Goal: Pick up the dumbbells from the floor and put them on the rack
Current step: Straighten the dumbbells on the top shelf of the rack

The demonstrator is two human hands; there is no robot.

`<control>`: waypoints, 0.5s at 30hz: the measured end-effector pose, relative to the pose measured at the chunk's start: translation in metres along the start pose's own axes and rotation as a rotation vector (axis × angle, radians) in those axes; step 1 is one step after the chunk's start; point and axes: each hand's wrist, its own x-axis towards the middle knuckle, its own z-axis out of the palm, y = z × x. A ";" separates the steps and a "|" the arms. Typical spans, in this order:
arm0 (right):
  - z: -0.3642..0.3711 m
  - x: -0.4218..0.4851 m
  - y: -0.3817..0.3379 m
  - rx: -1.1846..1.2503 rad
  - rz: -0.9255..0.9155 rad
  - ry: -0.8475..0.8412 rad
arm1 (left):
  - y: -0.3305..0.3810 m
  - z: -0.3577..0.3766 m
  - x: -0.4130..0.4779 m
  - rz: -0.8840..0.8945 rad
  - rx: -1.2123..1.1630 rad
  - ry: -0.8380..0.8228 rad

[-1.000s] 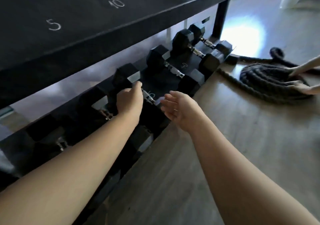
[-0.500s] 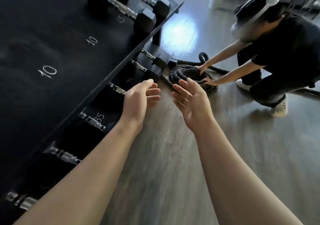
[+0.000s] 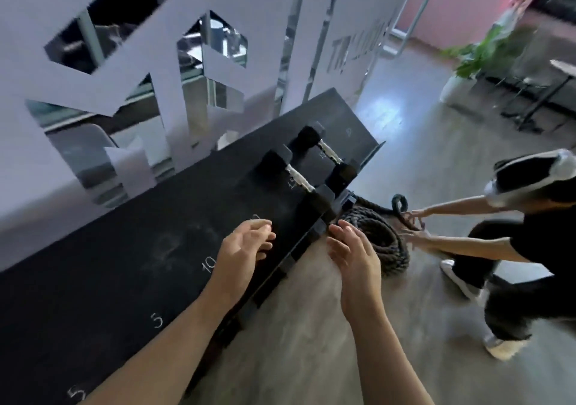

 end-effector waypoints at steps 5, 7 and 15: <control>0.004 0.049 -0.043 -0.064 -0.178 -0.070 | 0.041 0.021 0.041 0.159 0.169 0.023; -0.005 0.082 -0.051 -0.079 -0.211 -0.092 | 0.047 0.041 0.065 0.189 0.212 0.048; -0.032 0.230 -0.087 -0.079 -0.140 -0.216 | 0.066 0.137 0.153 0.213 0.240 0.250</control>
